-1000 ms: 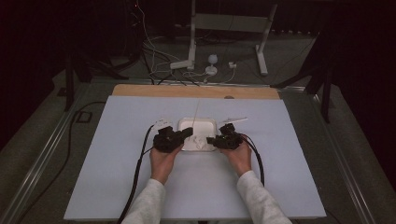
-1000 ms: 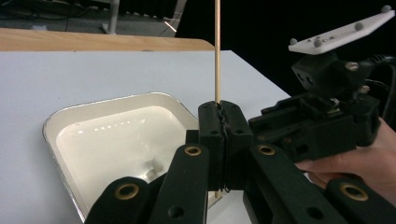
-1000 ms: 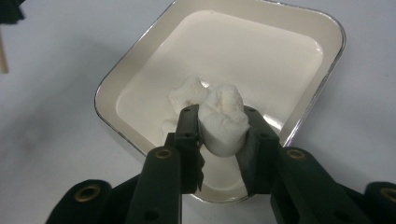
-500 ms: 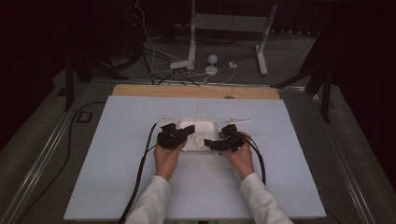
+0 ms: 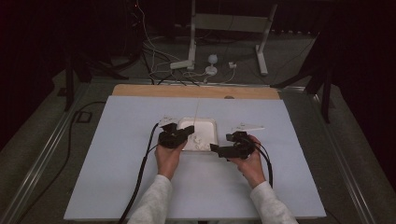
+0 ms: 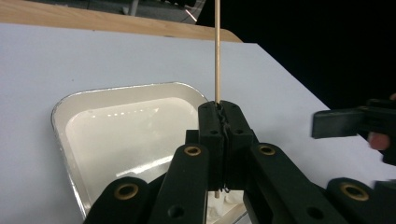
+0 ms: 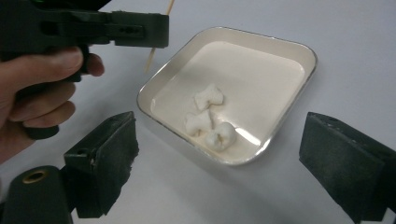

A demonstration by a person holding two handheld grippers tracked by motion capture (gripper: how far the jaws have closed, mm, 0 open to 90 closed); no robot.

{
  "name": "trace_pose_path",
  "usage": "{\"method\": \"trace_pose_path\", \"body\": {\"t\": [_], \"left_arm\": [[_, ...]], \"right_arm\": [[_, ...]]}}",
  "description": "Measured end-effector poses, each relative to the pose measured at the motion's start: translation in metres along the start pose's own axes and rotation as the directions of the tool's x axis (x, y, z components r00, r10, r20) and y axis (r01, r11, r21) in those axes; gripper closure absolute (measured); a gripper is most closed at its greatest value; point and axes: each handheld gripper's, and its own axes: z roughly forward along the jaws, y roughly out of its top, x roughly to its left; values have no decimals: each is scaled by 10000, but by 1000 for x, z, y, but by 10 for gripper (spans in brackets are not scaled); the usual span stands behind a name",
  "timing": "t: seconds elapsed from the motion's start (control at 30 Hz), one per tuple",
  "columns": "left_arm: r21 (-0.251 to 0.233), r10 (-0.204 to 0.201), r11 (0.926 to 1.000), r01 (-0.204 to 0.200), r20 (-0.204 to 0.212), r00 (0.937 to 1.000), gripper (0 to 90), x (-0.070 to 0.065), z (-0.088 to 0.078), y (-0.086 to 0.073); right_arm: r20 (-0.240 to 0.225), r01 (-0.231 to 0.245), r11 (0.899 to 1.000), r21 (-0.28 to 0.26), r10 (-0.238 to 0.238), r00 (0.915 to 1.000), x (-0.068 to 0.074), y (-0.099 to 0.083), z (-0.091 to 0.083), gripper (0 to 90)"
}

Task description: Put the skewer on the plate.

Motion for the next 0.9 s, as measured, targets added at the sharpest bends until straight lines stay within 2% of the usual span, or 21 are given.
{"method": "trace_pose_path", "body": {"t": [0.2,0.3,0.6,0.9], "left_arm": [[132,-93,9999,94,-79,9999,900,3,2,-1],[226,-95,9997,98,-133,9999,900,4,4,-2],[438,-179,9989,193,-309,9994,900,5,8,-4],[614,-584,9961,625,-665,9961,898,4,14,-11]], "right_arm": [[-192,-25,9996,-273,20,9998,-4,-7,-14,111],[-196,150,9992,-376,-157,9997,-8,-12,-20,111],[-53,236,9981,-570,-240,9997,-18,-20,-41,111],[130,263,9964,-811,-253,9996,-23,-24,-59,111]]}}
